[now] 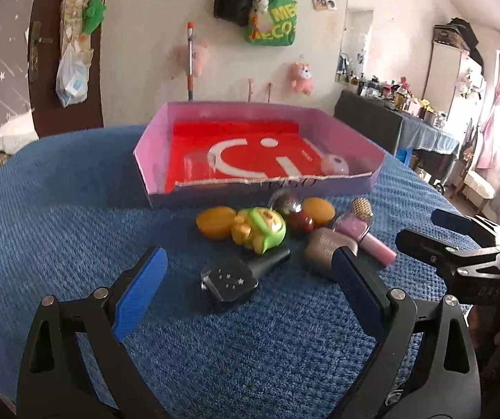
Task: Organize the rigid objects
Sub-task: 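Withdraw both tools from the box back over the remaining objects, then grasp the black star-printed bottle with the left tool while the right tool grasps the gold studded cylinder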
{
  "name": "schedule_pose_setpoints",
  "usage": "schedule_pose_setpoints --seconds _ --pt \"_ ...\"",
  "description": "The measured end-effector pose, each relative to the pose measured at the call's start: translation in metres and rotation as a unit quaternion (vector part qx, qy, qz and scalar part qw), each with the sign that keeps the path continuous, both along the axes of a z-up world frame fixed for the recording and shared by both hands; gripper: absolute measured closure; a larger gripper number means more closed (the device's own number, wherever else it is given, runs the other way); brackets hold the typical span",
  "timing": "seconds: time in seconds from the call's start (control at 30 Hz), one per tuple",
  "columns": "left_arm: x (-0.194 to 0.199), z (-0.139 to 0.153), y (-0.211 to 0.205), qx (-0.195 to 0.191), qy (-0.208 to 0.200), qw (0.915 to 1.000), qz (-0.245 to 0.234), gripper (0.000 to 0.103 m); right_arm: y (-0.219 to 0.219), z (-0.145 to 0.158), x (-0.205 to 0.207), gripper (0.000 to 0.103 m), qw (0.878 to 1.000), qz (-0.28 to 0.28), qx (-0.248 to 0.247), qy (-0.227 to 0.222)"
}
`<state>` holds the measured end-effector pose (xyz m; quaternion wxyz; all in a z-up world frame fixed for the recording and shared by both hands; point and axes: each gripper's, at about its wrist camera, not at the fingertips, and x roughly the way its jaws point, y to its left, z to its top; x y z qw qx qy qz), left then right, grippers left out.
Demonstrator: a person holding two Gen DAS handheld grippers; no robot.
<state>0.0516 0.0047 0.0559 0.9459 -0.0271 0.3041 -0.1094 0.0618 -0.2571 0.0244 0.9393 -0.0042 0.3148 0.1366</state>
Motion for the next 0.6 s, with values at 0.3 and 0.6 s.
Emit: schedule_pose_setpoints --seconds 0.3,0.6 --pt "0.008 -0.016 0.004 -0.001 0.029 0.9996 0.002 0.006 0.0 -0.022 0.002 0.0 0.999 -0.014 -0.019 0.025" --pt "0.025 -0.02 0.011 0.006 0.062 0.9981 0.0 0.006 0.001 -0.025 0.013 0.0 0.999 -0.015 -0.029 0.038"
